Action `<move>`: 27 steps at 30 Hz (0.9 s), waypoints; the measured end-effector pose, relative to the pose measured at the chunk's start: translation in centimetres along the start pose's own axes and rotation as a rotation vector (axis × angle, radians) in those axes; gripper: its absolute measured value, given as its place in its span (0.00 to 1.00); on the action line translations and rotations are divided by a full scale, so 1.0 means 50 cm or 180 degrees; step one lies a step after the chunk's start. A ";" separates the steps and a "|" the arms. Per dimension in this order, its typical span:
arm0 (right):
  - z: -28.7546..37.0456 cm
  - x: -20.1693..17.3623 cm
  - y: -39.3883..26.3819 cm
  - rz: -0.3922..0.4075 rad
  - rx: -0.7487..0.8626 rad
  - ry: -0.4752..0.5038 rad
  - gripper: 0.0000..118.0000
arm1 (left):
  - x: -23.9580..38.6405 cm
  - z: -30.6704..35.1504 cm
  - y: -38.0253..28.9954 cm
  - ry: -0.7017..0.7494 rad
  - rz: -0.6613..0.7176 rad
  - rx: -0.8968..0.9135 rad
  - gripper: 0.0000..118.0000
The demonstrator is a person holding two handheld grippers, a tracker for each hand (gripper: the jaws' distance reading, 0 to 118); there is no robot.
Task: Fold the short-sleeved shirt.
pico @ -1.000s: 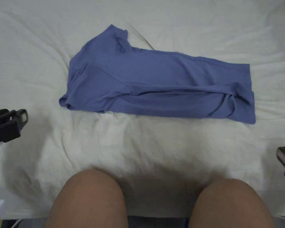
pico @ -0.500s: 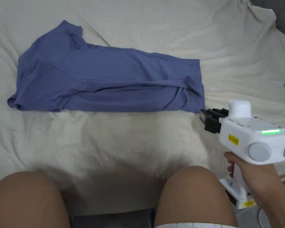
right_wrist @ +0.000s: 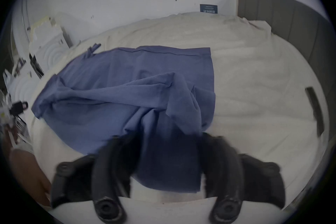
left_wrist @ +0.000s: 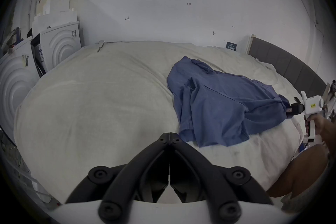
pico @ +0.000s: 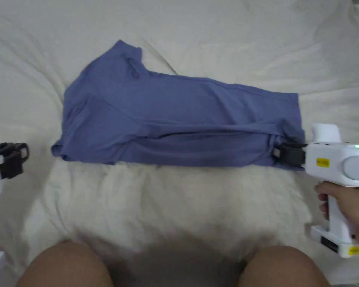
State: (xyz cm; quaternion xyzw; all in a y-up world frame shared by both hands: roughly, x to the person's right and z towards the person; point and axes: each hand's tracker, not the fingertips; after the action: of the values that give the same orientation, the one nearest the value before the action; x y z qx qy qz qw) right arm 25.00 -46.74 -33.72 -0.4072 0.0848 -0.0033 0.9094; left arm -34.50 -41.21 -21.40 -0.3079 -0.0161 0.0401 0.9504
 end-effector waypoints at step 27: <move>0.028 -0.041 0.007 0.0092 0.0188 0.0150 0.07 | 0.066 -0.248 0.061 -0.0441 0.0091 -0.0767 0.65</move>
State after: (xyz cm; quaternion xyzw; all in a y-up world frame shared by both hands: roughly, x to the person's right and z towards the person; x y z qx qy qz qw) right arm 23.20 -45.29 -32.75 -0.3787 0.1120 -0.0023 0.9187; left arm -30.72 -45.70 -33.18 -0.4165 -0.0820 0.0726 0.9025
